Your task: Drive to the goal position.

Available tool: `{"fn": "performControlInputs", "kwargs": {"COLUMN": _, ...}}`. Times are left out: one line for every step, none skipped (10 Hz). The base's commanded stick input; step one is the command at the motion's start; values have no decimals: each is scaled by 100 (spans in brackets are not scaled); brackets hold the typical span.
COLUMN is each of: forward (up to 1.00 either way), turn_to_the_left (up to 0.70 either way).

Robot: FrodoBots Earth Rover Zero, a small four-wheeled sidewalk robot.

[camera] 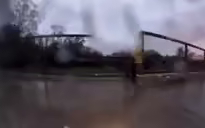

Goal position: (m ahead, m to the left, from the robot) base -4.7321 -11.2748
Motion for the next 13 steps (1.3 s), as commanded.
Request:
{"fn": "performControlInputs", "kwargs": {"forward": 22, "turn_to_the_left": 9}}
{"fn": "performControlInputs", "kwargs": {"forward": 63, "turn_to_the_left": 1}}
{"fn": "performControlInputs", "kwargs": {"forward": 70, "turn_to_the_left": 0}}
{"fn": "performControlInputs", "kwargs": {"forward": 70, "turn_to_the_left": 0}}
{"fn": "performControlInputs", "kwargs": {"forward": 70, "turn_to_the_left": 0}}
{"fn": "performControlInputs", "kwargs": {"forward": 70, "turn_to_the_left": 0}}
{"fn": "performControlInputs", "kwargs": {"forward": 70, "turn_to_the_left": 0}}
{"fn": "performControlInputs", "kwargs": {"forward": 70, "turn_to_the_left": 0}}
{"fn": "performControlInputs", "kwargs": {"forward": 70, "turn_to_the_left": 0}}
{"fn": "performControlInputs", "kwargs": {"forward": 70, "turn_to_the_left": 0}}
{"fn": "performControlInputs", "kwargs": {"forward": 70, "turn_to_the_left": 0}}
{"fn": "performControlInputs", "kwargs": {"forward": 70, "turn_to_the_left": 0}}
{"fn": "performControlInputs", "kwargs": {"forward": 70, "turn_to_the_left": 0}}
